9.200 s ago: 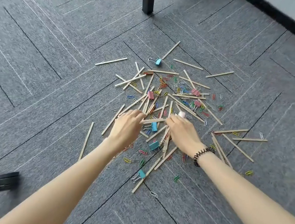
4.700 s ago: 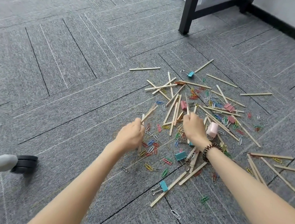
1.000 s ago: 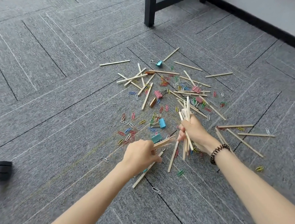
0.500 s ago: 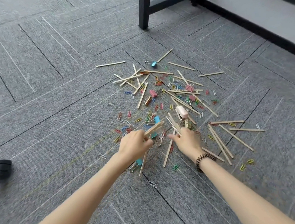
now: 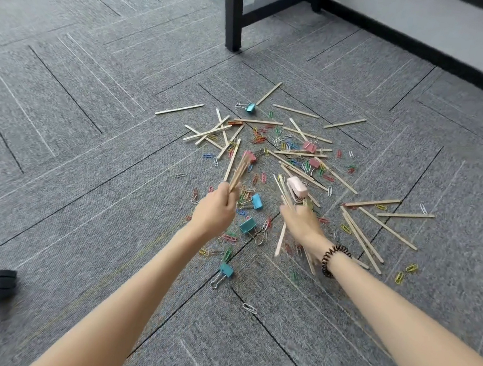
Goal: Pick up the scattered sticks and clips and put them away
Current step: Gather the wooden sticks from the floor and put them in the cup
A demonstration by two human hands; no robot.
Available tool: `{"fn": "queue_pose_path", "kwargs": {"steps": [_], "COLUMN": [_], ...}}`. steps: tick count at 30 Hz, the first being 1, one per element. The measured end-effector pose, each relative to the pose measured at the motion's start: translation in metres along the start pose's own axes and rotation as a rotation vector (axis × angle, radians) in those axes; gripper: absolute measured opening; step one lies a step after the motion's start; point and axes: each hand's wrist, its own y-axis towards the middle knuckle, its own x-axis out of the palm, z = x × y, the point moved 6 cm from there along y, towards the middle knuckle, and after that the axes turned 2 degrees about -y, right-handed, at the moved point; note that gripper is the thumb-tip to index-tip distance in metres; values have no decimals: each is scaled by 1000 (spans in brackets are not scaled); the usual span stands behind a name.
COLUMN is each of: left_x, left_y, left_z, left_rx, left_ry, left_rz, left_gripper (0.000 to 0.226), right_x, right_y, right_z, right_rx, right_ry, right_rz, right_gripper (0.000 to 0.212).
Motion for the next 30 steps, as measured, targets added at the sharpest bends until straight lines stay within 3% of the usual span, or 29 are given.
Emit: {"fn": "queue_pose_path", "kwargs": {"steps": [5,8,14,19,22,25,30], "left_x": [-13,-18,-20,-14,-10,-12,-14], "left_y": [32,57,100,122,125,126,126], "left_z": [7,6,2,-7,-14,-16,-16], "left_rx": [-31,-43,-121,-195,-201,-195,-164], "left_ry": [-122,18,242,364,369,370,348], "left_rz": [69,151,232,234,250,266,254], "left_gripper": [19,21,24,34,34,24,23], "right_x": [-9,-16,-39,-63,-65,-59,-59], "right_y": [22,40,83,122,133,134,135], "right_z": [-28,-42,-69,-73,-61,-45,-40], "right_rx": [-75,-90,-75,-160,-154,-146,-198], "right_ry": [109,237,381,-56,-313,-466,-588], "right_rz": [-34,-60,-85,107,95,28,127], "right_gripper": [21,35,21,20,24,24,24]}}
